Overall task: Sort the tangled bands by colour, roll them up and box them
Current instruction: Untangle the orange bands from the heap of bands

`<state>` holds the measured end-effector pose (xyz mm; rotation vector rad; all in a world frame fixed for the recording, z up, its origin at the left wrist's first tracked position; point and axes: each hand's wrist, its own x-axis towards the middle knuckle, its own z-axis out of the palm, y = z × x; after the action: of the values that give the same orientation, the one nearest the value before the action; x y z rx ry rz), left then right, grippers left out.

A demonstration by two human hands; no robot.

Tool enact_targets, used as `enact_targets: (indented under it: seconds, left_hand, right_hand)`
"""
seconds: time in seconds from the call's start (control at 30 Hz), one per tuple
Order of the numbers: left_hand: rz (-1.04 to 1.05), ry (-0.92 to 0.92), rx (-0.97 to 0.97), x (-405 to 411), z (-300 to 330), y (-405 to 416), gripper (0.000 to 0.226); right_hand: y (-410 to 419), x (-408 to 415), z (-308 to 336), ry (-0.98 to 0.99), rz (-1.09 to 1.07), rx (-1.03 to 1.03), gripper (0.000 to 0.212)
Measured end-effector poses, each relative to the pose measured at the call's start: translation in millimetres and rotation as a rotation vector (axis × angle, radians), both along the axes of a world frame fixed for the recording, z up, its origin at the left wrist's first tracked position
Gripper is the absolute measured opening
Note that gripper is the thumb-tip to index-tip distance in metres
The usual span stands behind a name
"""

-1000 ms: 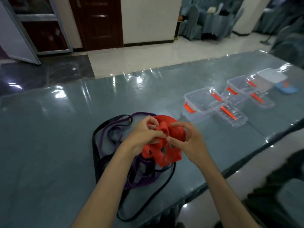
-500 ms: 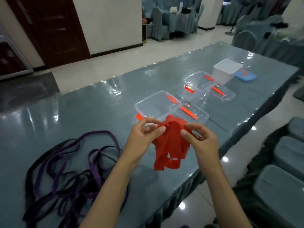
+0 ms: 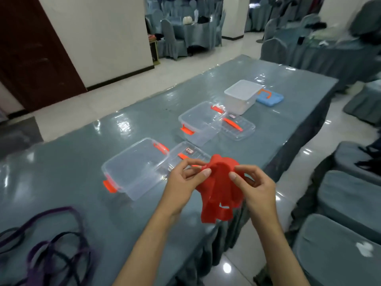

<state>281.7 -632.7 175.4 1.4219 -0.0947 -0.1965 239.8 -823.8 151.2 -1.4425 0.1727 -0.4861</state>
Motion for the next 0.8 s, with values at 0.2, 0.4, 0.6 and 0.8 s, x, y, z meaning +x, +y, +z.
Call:
enact_targets:
  seconds: [0.2, 0.4, 0.6, 0.8]
  left_hand:
    - [-0.058, 0.029, -0.009, 63, -13, -86, 0.021]
    - [-0.078, 0.054, -0.038, 160, -27, -180, 0.018]
    - [-0.054, 0.08, -0.079, 262, -27, -274, 0.019]
    - [-0.035, 0.108, -0.073, 345, -27, -349, 0.018]
  right_hand:
    - [-88, 56, -16, 0.022, -0.039, -0.016, 0.017]
    - [-182, 151, -28, 0.07, -0.055, -0.059, 0.017]
    - [-274, 257, -21, 0.092, -0.038, -0.071, 0.018]
    - [-346, 347, -20, 0.128, -0.02, -0.128, 0.019]
